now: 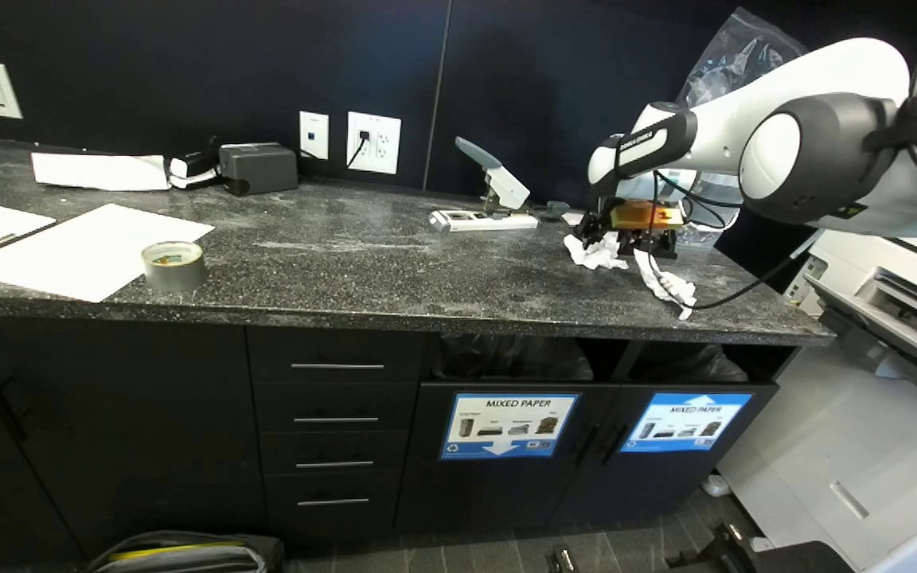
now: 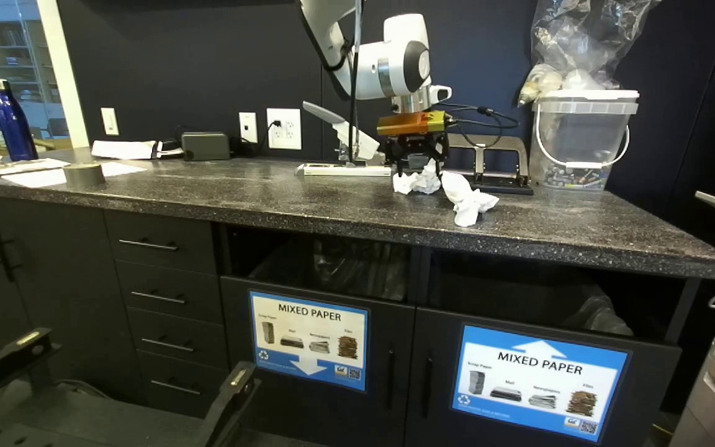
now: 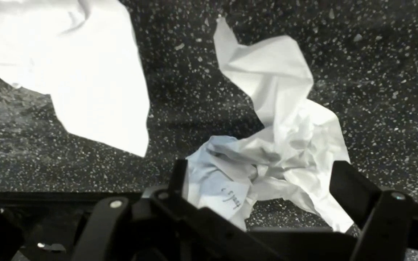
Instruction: Put the papers in the bin to the left
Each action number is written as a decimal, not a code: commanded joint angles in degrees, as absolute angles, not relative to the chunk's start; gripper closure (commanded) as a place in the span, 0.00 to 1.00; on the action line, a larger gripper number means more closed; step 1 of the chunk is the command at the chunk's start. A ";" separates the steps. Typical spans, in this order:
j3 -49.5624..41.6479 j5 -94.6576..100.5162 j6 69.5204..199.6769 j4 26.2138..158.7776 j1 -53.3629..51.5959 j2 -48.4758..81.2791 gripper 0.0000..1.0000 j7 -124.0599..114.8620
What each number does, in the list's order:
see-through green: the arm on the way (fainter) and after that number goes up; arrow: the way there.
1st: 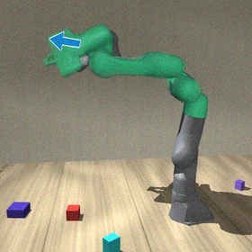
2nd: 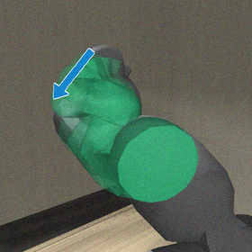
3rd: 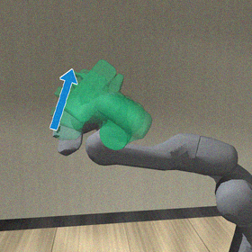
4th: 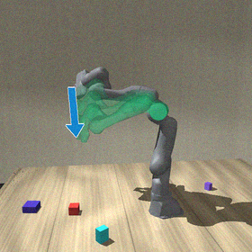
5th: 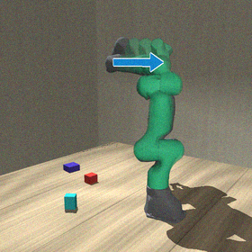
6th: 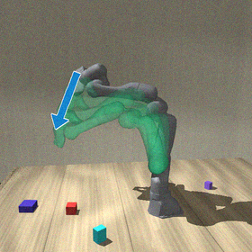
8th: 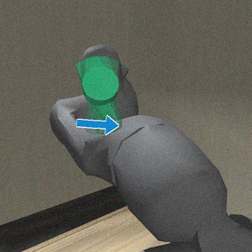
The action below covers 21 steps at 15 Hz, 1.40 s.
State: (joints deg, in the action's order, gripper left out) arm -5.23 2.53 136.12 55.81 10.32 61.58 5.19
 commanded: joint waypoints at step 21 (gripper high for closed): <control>-1.24 1.30 115.29 35.74 12.71 72.32 0.95 11.64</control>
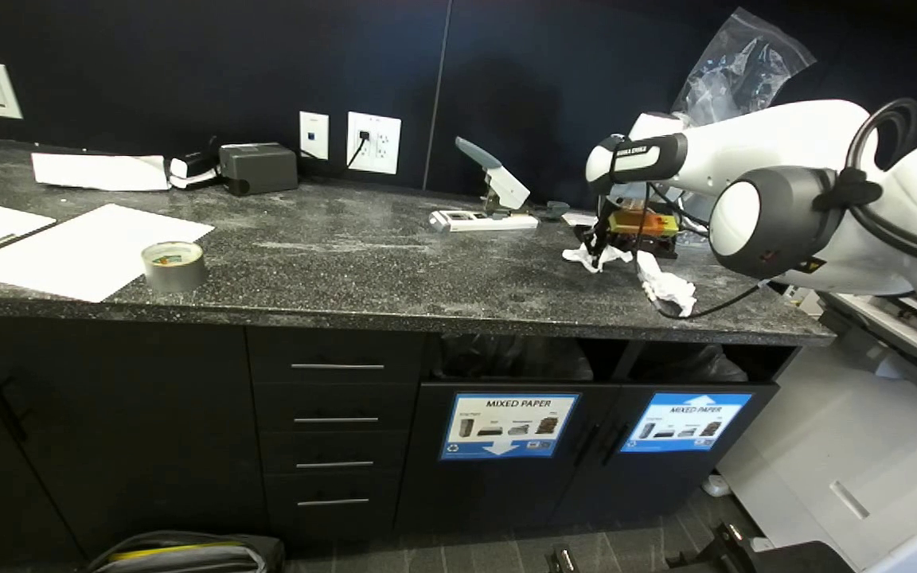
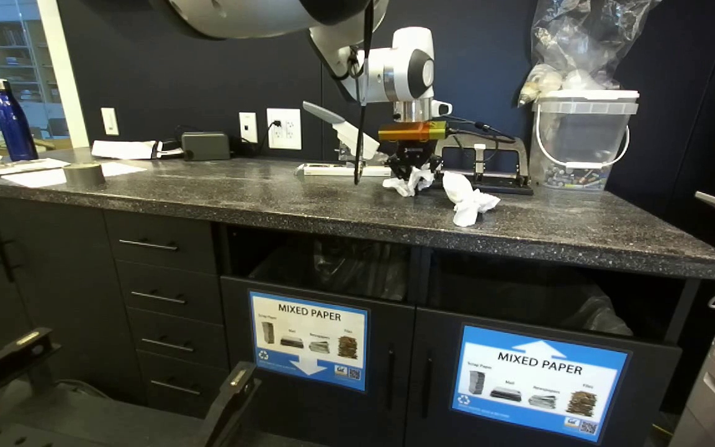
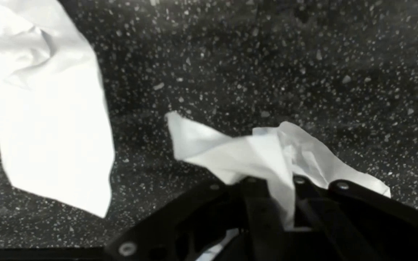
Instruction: Put the papers in the bin to the left
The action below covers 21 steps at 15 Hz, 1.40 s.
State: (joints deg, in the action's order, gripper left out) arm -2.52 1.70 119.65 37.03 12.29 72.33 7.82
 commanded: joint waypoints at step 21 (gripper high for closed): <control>0.37 1.45 113.85 76.34 13.42 46.44 0.91 25.75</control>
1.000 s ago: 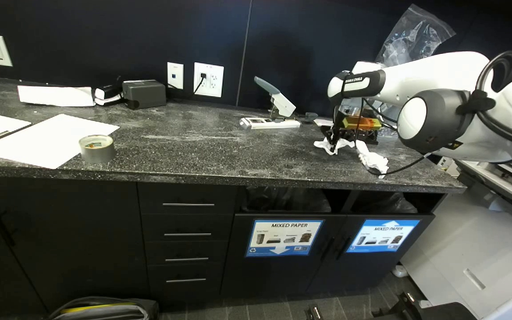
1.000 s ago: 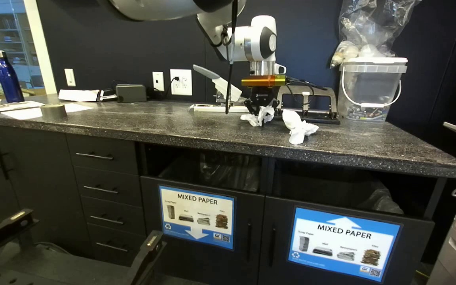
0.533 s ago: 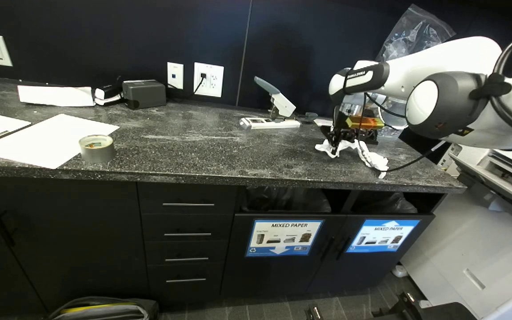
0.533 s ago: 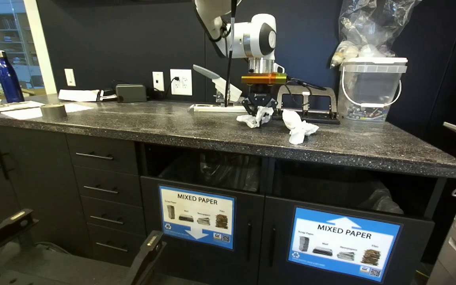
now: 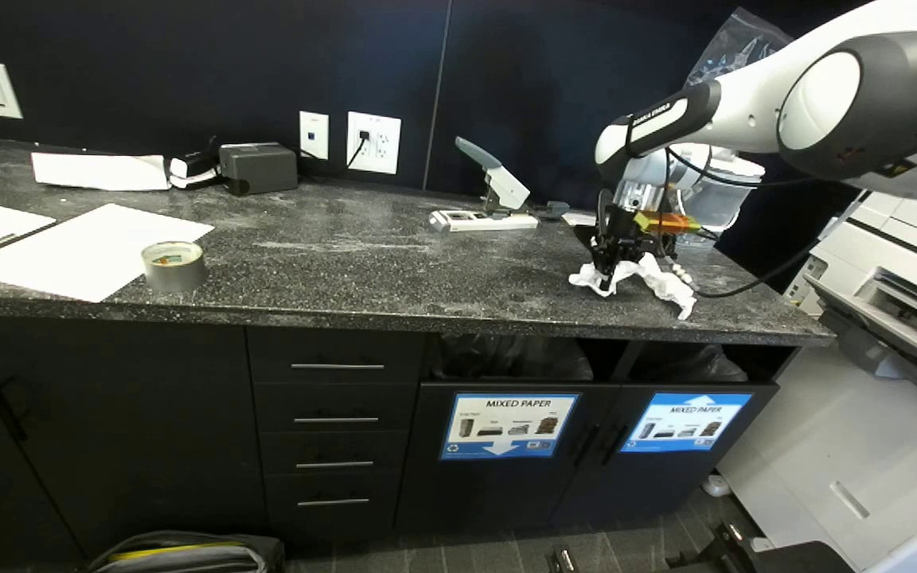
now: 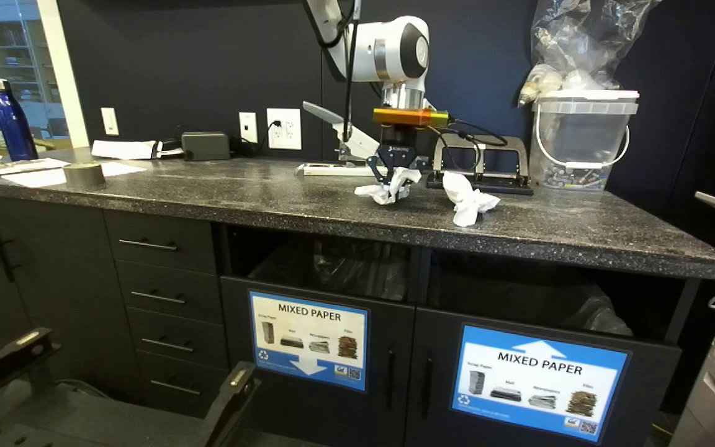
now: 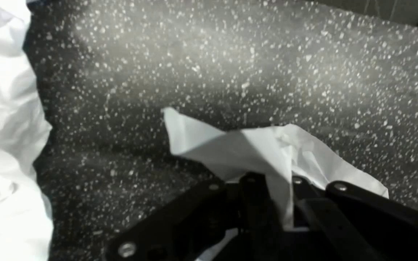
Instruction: Put the papers in the bin to the left
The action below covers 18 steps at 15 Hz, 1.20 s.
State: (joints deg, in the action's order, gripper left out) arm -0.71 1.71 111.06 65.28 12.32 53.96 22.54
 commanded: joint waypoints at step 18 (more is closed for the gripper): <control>-5.35 -2.14 132.67 126.32 20.26 12.00 0.90 33.18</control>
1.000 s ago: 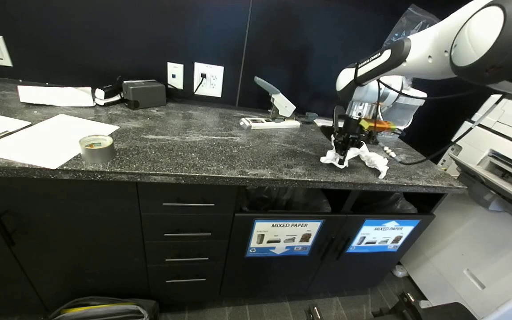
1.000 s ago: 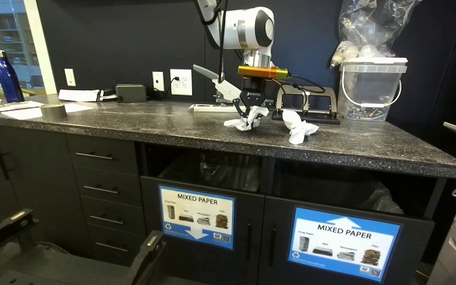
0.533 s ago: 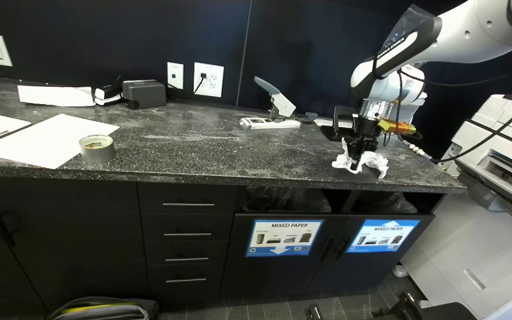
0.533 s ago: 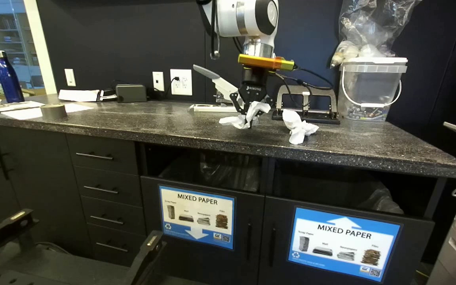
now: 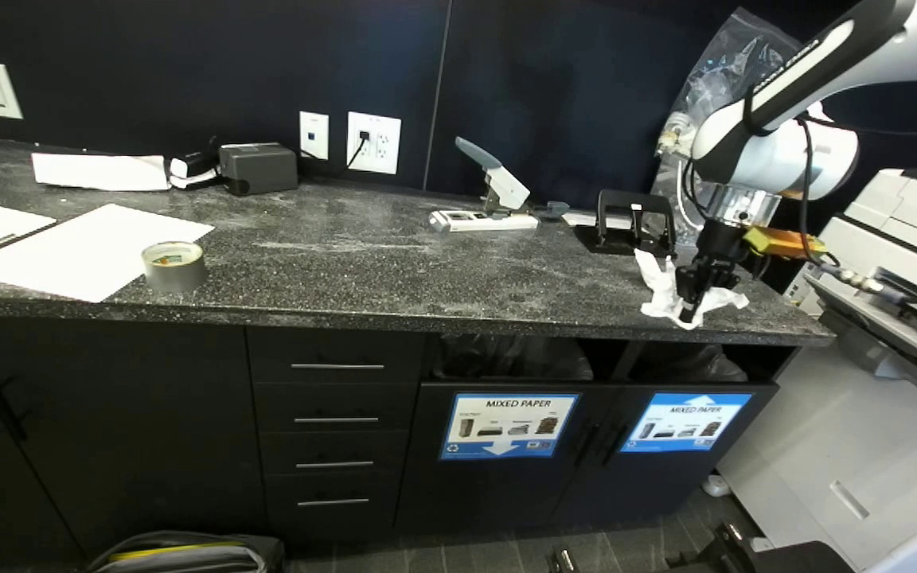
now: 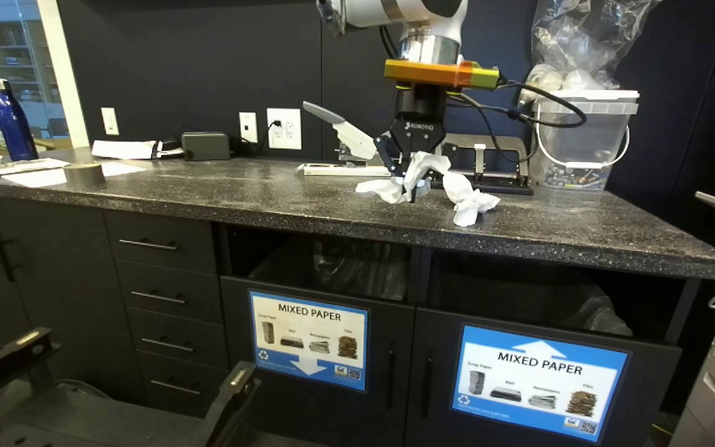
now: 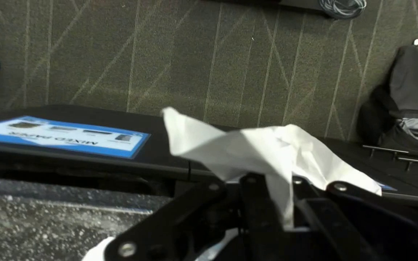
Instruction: Put the papers in the bin to the left
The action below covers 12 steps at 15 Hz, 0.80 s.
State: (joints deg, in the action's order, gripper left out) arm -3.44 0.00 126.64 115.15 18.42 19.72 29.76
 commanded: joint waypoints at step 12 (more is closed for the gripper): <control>2.49 -24.54 170.01 125.25 36.28 34.10 0.91 56.58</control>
